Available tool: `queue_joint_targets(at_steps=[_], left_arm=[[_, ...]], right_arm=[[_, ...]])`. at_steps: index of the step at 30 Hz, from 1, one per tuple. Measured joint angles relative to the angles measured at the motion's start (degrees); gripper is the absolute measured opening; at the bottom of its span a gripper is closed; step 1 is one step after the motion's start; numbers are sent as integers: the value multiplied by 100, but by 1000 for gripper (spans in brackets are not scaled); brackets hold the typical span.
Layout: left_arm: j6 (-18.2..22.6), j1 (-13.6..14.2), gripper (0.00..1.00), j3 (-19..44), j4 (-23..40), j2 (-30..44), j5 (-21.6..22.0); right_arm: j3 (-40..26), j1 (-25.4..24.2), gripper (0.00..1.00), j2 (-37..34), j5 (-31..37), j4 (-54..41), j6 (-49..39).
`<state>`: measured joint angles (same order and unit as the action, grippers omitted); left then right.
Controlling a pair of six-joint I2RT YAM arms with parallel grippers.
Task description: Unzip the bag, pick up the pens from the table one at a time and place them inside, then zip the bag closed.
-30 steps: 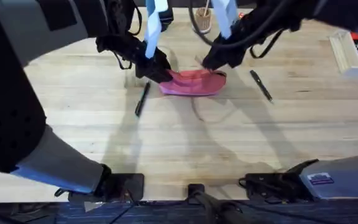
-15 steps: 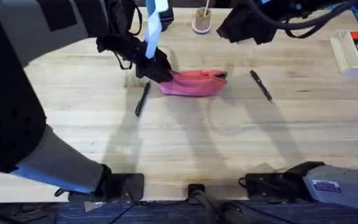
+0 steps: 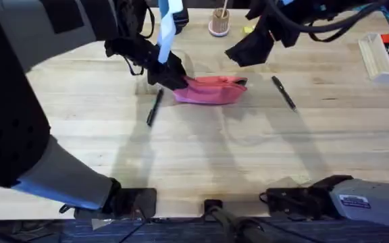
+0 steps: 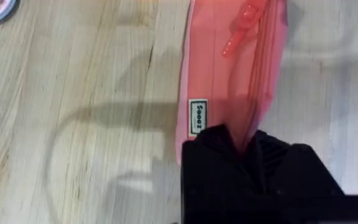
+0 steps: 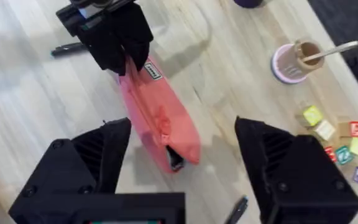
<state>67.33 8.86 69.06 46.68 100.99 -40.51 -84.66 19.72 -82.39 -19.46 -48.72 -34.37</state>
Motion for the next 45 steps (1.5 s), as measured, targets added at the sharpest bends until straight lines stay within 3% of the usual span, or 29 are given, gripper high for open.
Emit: queue_joint_targets(at_steps=[6, 20, 45], left_arm=[[0, 0, 42, 0, 0, 0, 1], [0, 0, 42, 0, 0, 0, 0], [0, 0, 42, 0, 0, 0, 0]], right_arm=[[0, 92, 996, -226, -25, -432, 540], [-2, 99, 997, -610, -31, -434, 1463], [-2, 99, 991, -2299, -31, -319, 1600]])
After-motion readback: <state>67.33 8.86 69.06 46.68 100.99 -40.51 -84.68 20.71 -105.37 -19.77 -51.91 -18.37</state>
